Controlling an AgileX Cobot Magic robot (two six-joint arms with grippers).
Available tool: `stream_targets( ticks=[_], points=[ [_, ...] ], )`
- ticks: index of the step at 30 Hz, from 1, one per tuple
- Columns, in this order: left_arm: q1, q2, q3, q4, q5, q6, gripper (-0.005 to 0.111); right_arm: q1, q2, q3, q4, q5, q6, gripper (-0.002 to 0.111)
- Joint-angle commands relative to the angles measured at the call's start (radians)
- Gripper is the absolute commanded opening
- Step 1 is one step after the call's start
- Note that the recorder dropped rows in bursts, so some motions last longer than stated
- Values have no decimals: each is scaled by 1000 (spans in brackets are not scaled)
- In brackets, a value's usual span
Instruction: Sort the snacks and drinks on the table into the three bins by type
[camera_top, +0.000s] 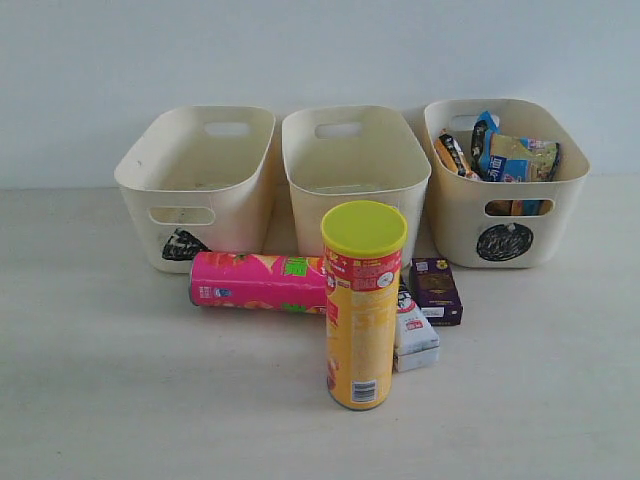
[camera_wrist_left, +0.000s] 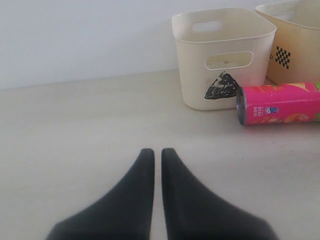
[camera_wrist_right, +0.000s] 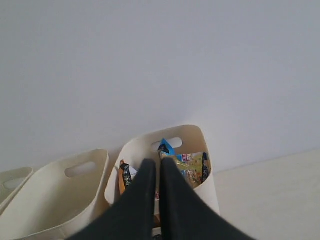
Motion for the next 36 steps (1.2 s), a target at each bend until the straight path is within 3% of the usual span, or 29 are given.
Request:
stream_targets(
  ticks=[1, 11, 24, 26, 30, 36],
  points=[
    [0, -4, 4, -2, 0, 0, 4, 0, -101, 58, -8, -21, 16, 0],
    [0, -4, 4, -2, 0, 0, 4, 0, -380, 188, -29, -28, 44, 0],
    [0, -4, 4, -2, -44, 0, 4, 0, -634, 237, -55, 374, 41, 0],
    [0, -4, 4, -6, -139, 0, 4, 0, -632, 237, -55, 375, 41, 0],
    [-1, -4, 4, -6, -494, -6, 4, 0, -632, 237, -55, 367, 62, 0],
    [-1, -4, 4, -6, -1000, -211, 4, 11, -632, 237, -53, 367, 64, 0]
  ],
)
